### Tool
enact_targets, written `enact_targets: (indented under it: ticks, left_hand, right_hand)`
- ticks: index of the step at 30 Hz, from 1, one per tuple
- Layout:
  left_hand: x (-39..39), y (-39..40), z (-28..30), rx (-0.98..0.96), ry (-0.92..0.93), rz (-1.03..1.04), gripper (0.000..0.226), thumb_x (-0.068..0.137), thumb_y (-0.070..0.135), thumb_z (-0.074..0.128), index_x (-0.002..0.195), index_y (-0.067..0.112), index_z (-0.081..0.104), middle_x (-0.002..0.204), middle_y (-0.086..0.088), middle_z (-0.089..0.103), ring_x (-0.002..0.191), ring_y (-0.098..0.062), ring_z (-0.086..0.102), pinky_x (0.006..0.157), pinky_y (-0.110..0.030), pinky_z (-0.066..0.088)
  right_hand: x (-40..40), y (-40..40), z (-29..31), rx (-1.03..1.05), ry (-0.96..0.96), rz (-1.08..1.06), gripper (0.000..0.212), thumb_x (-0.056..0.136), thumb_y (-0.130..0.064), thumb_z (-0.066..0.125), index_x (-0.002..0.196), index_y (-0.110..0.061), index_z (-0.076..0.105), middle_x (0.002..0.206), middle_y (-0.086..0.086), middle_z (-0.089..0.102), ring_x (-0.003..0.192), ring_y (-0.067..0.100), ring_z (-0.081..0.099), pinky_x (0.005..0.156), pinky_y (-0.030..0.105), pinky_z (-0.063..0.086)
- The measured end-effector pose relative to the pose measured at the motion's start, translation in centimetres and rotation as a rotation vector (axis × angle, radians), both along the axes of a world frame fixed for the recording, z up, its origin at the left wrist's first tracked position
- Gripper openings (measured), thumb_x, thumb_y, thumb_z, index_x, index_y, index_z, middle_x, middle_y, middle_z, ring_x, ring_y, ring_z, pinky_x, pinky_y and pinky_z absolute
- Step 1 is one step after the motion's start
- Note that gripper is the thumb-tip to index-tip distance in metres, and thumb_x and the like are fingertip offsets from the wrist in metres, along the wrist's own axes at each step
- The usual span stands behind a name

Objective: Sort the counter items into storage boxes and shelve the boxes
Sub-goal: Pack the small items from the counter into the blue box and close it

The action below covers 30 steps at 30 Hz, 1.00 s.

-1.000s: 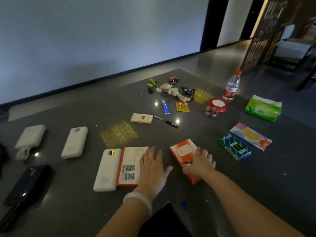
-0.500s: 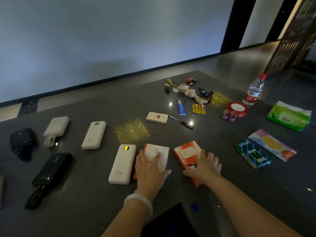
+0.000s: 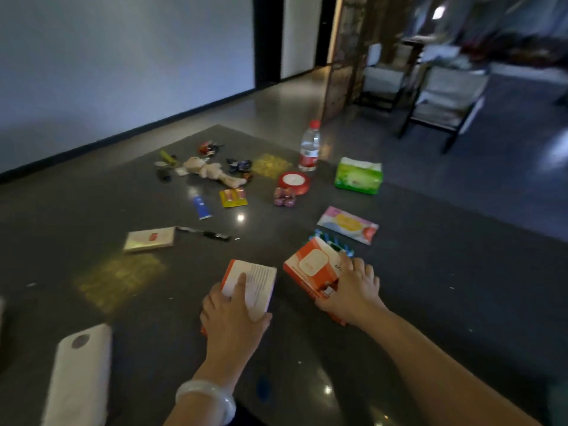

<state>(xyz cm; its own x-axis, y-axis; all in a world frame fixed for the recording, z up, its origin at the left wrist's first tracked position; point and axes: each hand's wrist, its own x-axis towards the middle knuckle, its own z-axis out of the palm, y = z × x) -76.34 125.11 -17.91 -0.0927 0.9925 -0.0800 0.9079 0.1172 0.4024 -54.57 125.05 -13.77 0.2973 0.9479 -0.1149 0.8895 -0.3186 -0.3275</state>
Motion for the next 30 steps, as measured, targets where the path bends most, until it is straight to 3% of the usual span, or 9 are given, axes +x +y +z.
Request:
enact_targets:
  ticks: [5,10,13,20,30]
  left_hand:
    - [7.8,-0.4,1.7,0.136,-0.113,-0.297,0.097,0.072,0.063,0.069,0.146,0.047,0.009,0.151,-0.005,0.009,0.139,-0.028,0.014,0.112,-0.05,0.023]
    - [16.1,-3.6,4.5,0.234,-0.108,-0.51,0.101,0.068,0.068,0.067,0.143,0.049,0.002,0.149,-0.005,0.01,0.135,-0.027,0.019,0.108,-0.047,0.029]
    - [20.8,-6.3,6.2,0.237,-0.141,-0.635,0.101,0.068,0.066,0.067,0.138,0.051,-0.003,0.146,-0.001,0.008,0.134,-0.029,0.019,0.106,-0.048,0.029]
    - [29.5,-14.0,8.9,0.213,-0.24,-0.904,0.092,0.074,0.063,0.064,0.143,0.052,0.005,0.143,0.015,0.003,0.135,-0.021,0.008,0.111,-0.047,0.017]
    - [37.8,-20.1,11.1,0.308,-0.066,-1.121,0.093,0.07,0.069,0.062,0.145,0.05,0.011,0.146,0.019,0.007,0.131,-0.018,0.009,0.109,-0.046,0.016]
  right_hand:
    - [7.5,-4.7,4.4,0.115,-0.036,-0.14,0.109,0.062,-0.061,0.071,0.144,-0.028,0.009,0.14,0.002,0.025,0.13,0.026,0.023,0.109,0.049,0.021]
    - [15.0,-11.4,8.4,0.175,-0.092,-0.29,0.108,0.065,-0.061,0.072,0.145,-0.031,0.006,0.143,0.003,0.022,0.132,0.028,0.021,0.111,0.051,0.021]
    - [19.2,-15.8,9.4,0.192,-0.125,-0.373,0.106,0.068,-0.061,0.071,0.145,-0.031,0.005,0.144,0.004,0.021,0.133,0.031,0.021,0.111,0.053,0.021]
    - [28.9,-27.0,9.3,0.212,-0.152,-0.517,0.108,0.066,-0.074,0.06,0.147,-0.027,0.008,0.14,0.008,0.027,0.126,0.032,0.025,0.106,0.052,0.025]
    - [36.4,-34.7,7.5,0.248,-0.185,-0.704,0.108,0.072,-0.068,0.061,0.15,-0.018,0.006,0.145,0.012,0.025,0.132,0.037,0.023,0.109,0.053,0.022]
